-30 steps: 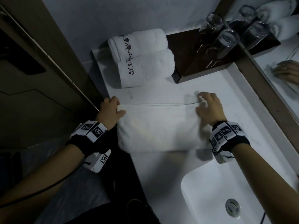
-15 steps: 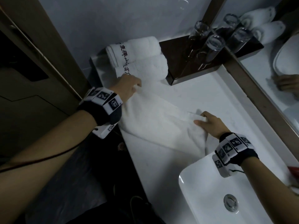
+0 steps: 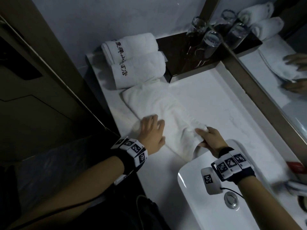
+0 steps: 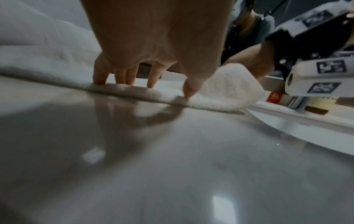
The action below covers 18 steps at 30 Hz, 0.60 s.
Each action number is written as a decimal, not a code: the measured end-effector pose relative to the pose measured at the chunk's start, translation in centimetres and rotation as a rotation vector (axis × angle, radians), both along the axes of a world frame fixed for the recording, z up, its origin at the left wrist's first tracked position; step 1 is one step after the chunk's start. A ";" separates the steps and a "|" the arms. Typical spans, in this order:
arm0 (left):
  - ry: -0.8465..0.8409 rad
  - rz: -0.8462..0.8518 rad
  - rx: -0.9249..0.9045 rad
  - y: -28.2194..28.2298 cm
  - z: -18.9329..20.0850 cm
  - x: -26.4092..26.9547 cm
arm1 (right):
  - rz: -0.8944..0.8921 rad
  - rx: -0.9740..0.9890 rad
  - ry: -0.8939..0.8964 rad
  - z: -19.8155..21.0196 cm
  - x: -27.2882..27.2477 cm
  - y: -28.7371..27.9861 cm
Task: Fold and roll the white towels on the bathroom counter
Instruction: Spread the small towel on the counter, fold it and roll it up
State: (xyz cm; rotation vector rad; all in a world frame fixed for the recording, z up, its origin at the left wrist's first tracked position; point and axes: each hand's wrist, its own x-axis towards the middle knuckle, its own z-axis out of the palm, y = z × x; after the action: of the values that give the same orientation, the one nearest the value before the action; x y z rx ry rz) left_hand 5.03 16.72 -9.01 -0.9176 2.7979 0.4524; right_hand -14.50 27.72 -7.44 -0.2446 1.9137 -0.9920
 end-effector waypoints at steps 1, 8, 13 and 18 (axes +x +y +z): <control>-0.001 -0.008 0.001 0.3 -0.2 0.0 | 0.015 -0.003 -0.027 0.3 0.3 0.0; 0.026 -0.027 0.039 -0.1 -0.3 1.2 | 0.087 -0.080 -0.046 2.7 1.4 -0.1; 0.040 -0.006 -0.001 -1.6 0.1 3.1 | 0.162 -0.137 -0.175 3.6 3.0 0.3; -0.042 -0.060 0.040 -3.8 -0.1 5.8 | 0.079 -0.210 -0.332 3.1 6.2 0.7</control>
State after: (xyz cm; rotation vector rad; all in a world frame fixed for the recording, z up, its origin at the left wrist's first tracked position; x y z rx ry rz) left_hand 10.81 12.95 -9.11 -0.8229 2.7601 0.4732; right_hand -8.29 28.41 -4.31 -0.2571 1.4917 -1.1060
